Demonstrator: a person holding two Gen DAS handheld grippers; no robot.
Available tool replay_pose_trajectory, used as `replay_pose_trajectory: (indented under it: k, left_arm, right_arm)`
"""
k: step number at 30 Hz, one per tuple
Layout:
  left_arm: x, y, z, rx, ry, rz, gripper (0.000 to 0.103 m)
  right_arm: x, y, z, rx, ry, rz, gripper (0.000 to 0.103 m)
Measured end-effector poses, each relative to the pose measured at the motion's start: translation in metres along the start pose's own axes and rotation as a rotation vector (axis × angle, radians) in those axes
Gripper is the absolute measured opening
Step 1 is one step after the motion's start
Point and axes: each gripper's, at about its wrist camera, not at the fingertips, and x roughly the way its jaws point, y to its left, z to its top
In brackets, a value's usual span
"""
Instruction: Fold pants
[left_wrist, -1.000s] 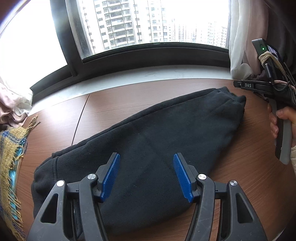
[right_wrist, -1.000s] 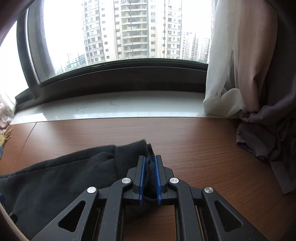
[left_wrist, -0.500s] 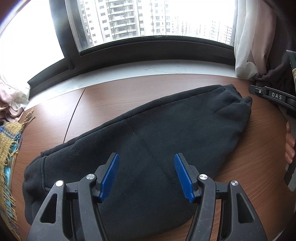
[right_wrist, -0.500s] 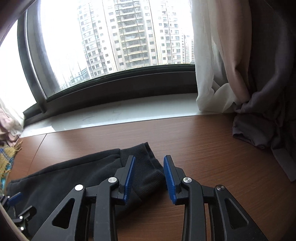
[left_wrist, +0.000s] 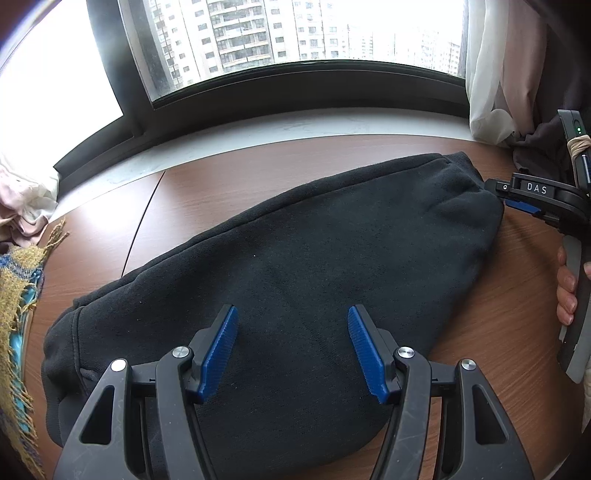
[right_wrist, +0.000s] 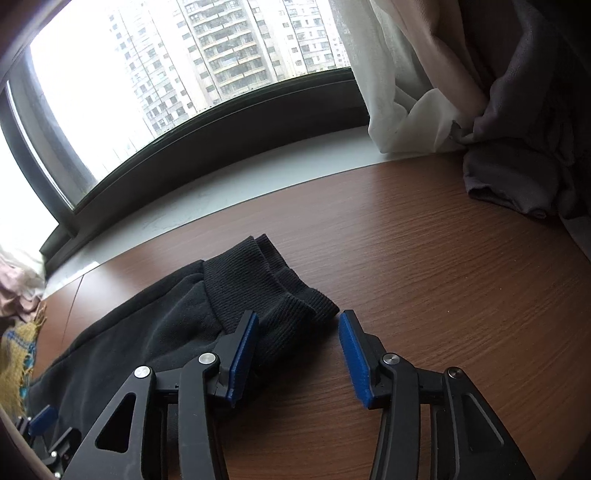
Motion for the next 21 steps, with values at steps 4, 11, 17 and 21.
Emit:
replay_pose_trajectory:
  k: [4, 11, 17, 21]
  left_arm:
    - [0.001, -0.001, 0.001, 0.007, -0.001, 0.003, 0.061]
    - [0.006, 0.002, 0.0, -0.005, 0.01, -0.003, 0.063]
    - [0.007, 0.007, -0.005, -0.013, 0.019, -0.019, 0.065]
    - [0.004, 0.007, -0.012, -0.009, 0.033, -0.036, 0.066]
  right_arm:
    - [0.007, -0.005, 0.004, 0.031, -0.003, 0.008, 0.047]
    - [0.014, 0.0, 0.009, -0.01, -0.015, -0.01, 0.014]
    - [-0.005, -0.001, 0.002, 0.009, -0.048, -0.046, 0.012]
    - [-0.028, -0.008, -0.017, -0.003, -0.042, -0.105, 0.011]
